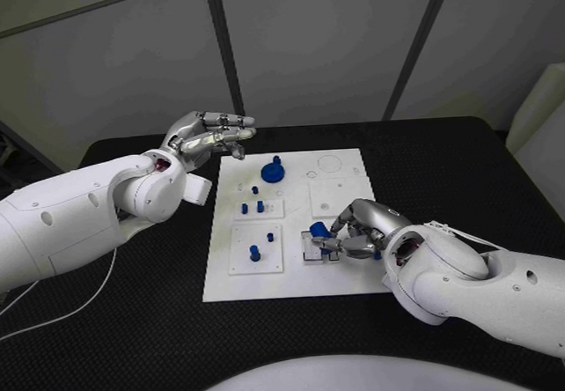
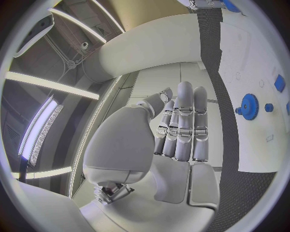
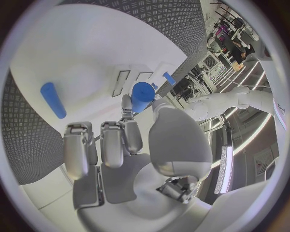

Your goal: Assemble the parts on the task board

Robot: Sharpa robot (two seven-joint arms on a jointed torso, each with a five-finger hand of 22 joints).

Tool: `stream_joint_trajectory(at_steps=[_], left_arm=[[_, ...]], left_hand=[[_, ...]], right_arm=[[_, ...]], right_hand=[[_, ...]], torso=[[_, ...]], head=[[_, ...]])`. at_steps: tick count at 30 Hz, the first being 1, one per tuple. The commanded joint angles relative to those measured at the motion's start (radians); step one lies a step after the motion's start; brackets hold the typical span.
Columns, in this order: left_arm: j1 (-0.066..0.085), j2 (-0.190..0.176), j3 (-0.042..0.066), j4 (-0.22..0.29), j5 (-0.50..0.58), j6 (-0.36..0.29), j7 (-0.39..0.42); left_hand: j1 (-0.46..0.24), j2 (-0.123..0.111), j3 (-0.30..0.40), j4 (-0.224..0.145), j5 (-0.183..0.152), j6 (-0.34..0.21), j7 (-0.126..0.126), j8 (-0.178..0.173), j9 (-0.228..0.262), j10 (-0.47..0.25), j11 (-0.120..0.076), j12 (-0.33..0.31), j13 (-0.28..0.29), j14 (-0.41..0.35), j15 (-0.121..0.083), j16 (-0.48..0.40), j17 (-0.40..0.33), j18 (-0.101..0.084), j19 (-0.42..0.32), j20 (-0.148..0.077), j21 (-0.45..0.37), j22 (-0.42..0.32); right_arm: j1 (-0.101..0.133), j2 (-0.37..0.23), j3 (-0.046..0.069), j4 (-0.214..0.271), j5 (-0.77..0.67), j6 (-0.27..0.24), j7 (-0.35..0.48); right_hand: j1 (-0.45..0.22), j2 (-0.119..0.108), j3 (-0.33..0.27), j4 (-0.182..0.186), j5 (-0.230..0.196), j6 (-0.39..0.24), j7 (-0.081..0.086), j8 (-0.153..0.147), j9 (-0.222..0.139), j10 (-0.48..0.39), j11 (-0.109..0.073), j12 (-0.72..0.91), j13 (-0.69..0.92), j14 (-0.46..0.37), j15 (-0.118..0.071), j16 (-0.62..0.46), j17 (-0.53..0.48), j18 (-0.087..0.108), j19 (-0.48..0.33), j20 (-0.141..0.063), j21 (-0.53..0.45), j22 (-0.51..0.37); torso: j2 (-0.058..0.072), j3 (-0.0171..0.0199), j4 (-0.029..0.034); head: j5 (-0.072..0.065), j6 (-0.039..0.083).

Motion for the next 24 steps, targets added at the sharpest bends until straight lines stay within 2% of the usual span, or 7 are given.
stream_joint_trajectory(at_steps=[1, 9, 15, 16, 19, 22, 24], left_arm=[[0.001, 0.001, 0.001, 0.002, 0.003, 0.013, 0.003], [0.001, 0.002, 0.001, 0.0, 0.003, 0.014, 0.003], [0.001, 0.002, 0.001, 0.0, 0.003, 0.014, 0.002], [0.001, 0.002, 0.001, 0.0, 0.003, 0.014, 0.002], [0.001, 0.002, 0.001, 0.0, 0.003, 0.015, 0.002], [0.001, 0.002, 0.001, 0.0, 0.003, 0.015, 0.001], [0.001, 0.002, 0.001, -0.001, 0.003, 0.015, 0.001]], left_hand=[[-0.004, 0.008, -0.006, 0.001, 0.002, 0.003, -0.002, 0.0, 0.0, 0.0, -0.003, 0.001, 0.0, 0.002, 0.0, -0.007, -0.002, -0.011, -0.006, 0.001, -0.005, -0.001], [-0.004, 0.008, -0.006, 0.001, 0.002, 0.003, -0.002, 0.0, 0.0, 0.0, -0.003, 0.001, 0.0, 0.002, 0.0, -0.007, -0.002, -0.011, -0.006, 0.001, -0.005, -0.001], [-0.004, 0.008, -0.006, 0.001, 0.002, 0.003, -0.002, 0.0, 0.0, 0.0, -0.003, 0.001, 0.0, 0.002, 0.0, -0.007, -0.002, -0.011, -0.006, 0.001, -0.005, -0.001], [-0.004, 0.008, -0.006, 0.001, 0.002, 0.003, -0.002, 0.0, 0.0, 0.0, -0.003, 0.001, 0.0, 0.002, 0.0, -0.007, -0.002, -0.011, -0.006, 0.001, -0.005, -0.001], [-0.004, 0.008, -0.006, 0.001, 0.002, 0.003, -0.002, 0.0, 0.0, 0.0, -0.003, 0.001, 0.0, 0.002, 0.0, -0.007, -0.002, -0.011, -0.006, 0.001, -0.005, -0.001], [-0.004, 0.008, -0.006, 0.001, 0.002, 0.003, -0.002, 0.0, 0.0, 0.0, -0.003, 0.001, 0.0, 0.002, 0.0, -0.007, -0.002, -0.011, -0.006, 0.001, -0.005, -0.001], [-0.004, 0.008, -0.006, 0.001, 0.002, 0.003, -0.002, 0.0, 0.0, 0.0, -0.003, 0.001, 0.0, 0.002, 0.0, -0.007, -0.002, -0.011, -0.006, 0.001, -0.005, -0.001]], right_arm=[[0.002, 0.009, 0.001, -0.007, 0.012, 0.049, -0.012], [0.002, 0.025, 0.001, -0.021, 0.012, 0.05, -0.016], [0.002, 0.032, 0.001, -0.027, 0.012, 0.046, -0.014], [0.002, 0.033, 0.001, -0.028, 0.012, 0.044, -0.014], [0.002, 0.034, 0.001, -0.032, 0.012, 0.036, -0.013], [0.002, 0.035, 0.001, -0.034, 0.011, 0.025, -0.013], [0.002, 0.036, 0.001, -0.036, 0.008, 0.012, -0.012]], right_hand=[[-0.016, -0.001, -0.004, 0.003, -0.003, 0.025, -0.017, -0.005, 0.005, 0.008, -0.007, -0.001, 0.034, 0.063, -0.009, 0.005, 0.056, -0.007, 0.105, -0.007, 0.003, 0.263], [-0.029, -0.005, -0.005, 0.003, -0.005, 0.031, -0.019, -0.005, 0.012, 0.009, -0.009, -0.001, 0.036, 0.063, -0.01, 0.007, 0.058, -0.007, 0.105, -0.009, 0.003, 0.263], [-0.066, -0.029, -0.016, 0.003, -0.024, 0.032, -0.019, -0.012, 0.025, 0.008, -0.009, -0.007, 0.036, 0.062, -0.011, 0.005, 0.055, -0.007, 0.105, -0.01, 0.003, 0.263], [-0.079, -0.035, -0.021, 0.004, -0.04, 0.031, -0.019, -0.015, 0.028, 0.008, -0.009, -0.009, 0.035, 0.062, -0.011, 0.004, 0.053, -0.007, 0.105, -0.01, 0.003, 0.263], [-0.124, -0.055, -0.035, 0.004, -0.13, 0.027, -0.017, -0.022, 0.037, 0.003, -0.008, -0.022, 0.029, 0.06, -0.01, -0.001, 0.045, -0.007, 0.105, -0.01, 0.003, 0.263], [-0.17, -0.079, -0.055, 0.005, -0.143, 0.023, -0.016, -0.028, 0.043, -0.003, -0.007, -0.039, 0.018, 0.058, -0.011, -0.005, 0.038, -0.006, 0.104, -0.011, 0.001, 0.261], [-0.184, -0.085, -0.06, 0.006, -0.143, 0.02, -0.016, -0.031, 0.046, -0.016, -0.006, -0.075, -0.008, 0.055, -0.011, -0.01, 0.028, -0.004, 0.1, -0.011, -0.006, 0.256]], torso=[[-0.001, 0.0001, -0.0015], [-0.001, 0.001, -0.0018], [0.0, 0.0014, -0.0017], [0.0, 0.0014, -0.0017], [0.0, 0.0015, -0.0021], [0.001, 0.0018, -0.0023], [0.001, 0.0016, -0.0026]], head=[[0.003, 0.0], [0.004, -0.002], [0.006, -0.002], [0.006, -0.002], [0.007, -0.001], [0.008, -0.001], [0.007, -0.001]])
